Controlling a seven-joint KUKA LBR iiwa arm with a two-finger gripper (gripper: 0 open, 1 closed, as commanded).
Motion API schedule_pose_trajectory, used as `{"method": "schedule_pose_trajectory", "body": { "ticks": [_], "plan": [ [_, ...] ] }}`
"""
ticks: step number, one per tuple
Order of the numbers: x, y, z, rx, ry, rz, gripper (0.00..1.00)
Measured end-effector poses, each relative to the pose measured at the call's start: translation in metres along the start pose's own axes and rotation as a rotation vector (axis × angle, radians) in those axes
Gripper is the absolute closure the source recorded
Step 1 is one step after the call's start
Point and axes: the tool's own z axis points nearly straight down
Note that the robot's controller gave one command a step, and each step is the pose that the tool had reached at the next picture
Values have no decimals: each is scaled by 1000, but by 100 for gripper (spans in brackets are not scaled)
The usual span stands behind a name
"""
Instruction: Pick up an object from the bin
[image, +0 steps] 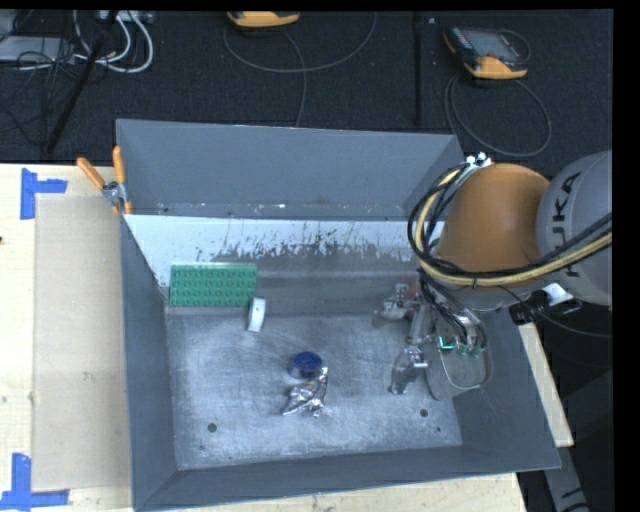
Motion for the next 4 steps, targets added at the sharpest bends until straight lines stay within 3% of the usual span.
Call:
{"method": "schedule_pose_trajectory", "body": {
  "ticks": [1,2,3,4],
  "plan": [
    [11,113,25,-2,-5,-139,0],
    [27,110,31,1,-4,-122,0],
    [29,112,11,2,-9,-352,0],
    [33,110,57,0,-25,-274,0]
  ]
}}
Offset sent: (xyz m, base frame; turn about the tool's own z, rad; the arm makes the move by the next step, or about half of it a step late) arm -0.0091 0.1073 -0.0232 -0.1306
